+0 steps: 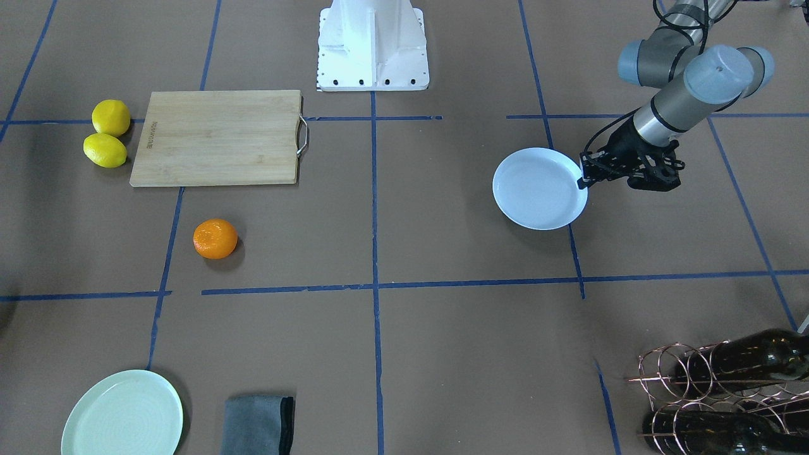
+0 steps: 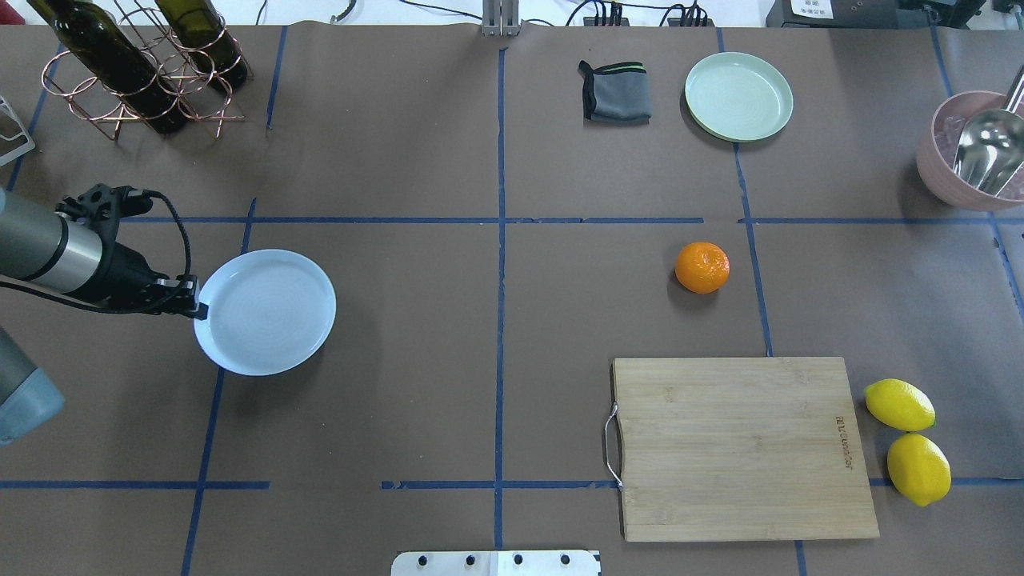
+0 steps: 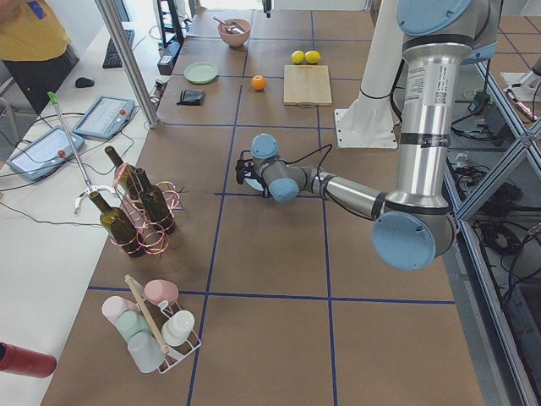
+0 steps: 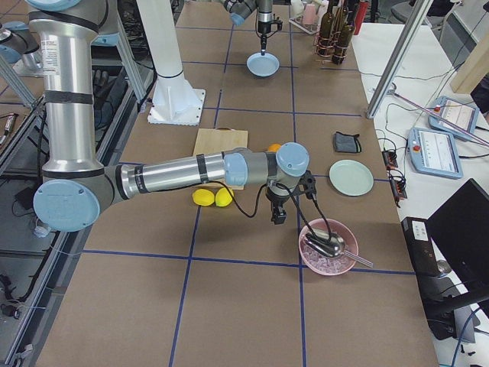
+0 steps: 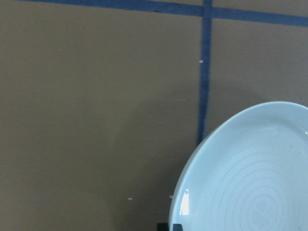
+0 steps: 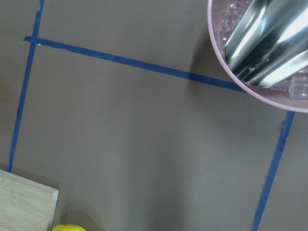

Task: Pick orange to plate
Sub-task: 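Slide the light blue plate with the left gripper toward the table center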

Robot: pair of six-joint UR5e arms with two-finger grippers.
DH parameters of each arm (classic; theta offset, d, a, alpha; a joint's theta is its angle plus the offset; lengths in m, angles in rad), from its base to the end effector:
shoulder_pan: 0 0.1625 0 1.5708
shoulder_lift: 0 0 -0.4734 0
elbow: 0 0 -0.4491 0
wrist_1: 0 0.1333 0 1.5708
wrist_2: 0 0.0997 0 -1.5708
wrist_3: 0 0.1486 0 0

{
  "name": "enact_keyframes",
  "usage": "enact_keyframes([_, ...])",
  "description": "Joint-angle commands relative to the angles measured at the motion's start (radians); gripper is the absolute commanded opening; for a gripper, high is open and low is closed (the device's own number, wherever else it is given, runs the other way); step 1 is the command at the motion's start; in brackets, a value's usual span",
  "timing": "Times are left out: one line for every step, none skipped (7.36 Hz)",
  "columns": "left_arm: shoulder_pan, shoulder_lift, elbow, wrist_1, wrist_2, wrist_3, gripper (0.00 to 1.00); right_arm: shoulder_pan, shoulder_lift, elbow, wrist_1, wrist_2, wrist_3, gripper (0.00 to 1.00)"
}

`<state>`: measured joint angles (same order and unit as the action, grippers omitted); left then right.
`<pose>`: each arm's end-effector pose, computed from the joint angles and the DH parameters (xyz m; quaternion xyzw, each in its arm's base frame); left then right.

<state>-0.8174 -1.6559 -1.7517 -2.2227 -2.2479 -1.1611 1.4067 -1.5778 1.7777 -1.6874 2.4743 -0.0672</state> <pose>0.3990 -0.4842 0.5073 -0.0028 0.5131 -0.0271 0.8579 -0.0725 -0.5392 0.6301 0.0163 -0.4375 -0.1218 0.8908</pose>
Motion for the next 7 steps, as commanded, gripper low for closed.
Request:
enact_keyframes([0.021, -0.182, 0.039, 0.0, -0.019, -0.197, 0.0, 0.0, 0.001, 0.009, -0.002, 0.002, 0.001, 1.0])
enact_keyframes([0.102, -0.29, 0.091, 0.003, -0.009, -0.268, 0.0, 0.0, 0.001, 0.011, -0.002, 0.012, 0.003, 1.0])
enact_keyframes([0.179, -0.395, 0.186, 0.006, 0.014, -0.34, 0.0, 0.0, 0.001, 0.011, 0.0, 0.04, 0.003, 1.0])
enact_keyframes([0.191, -0.486, 0.271, 0.009, 0.063, -0.376, 0.0, -0.002, 0.001, 0.014, 0.002, 0.043, 0.003, 1.0])
enact_keyframes([0.222, -0.505, 0.305, 0.008, 0.086, -0.39, 0.0, -0.014, 0.002, 0.026, 0.003, 0.041, 0.003, 1.0])
enact_keyframes([0.251, -0.528, 0.334, 0.0, 0.15, -0.399, 0.0, -0.023, 0.002, 0.031, 0.002, 0.041, 0.001, 1.0])
enact_keyframes([0.253, -0.551, 0.351, 0.003, 0.169, -0.4, 0.0, -0.032, 0.002, 0.04, 0.002, 0.041, 0.003, 1.0])
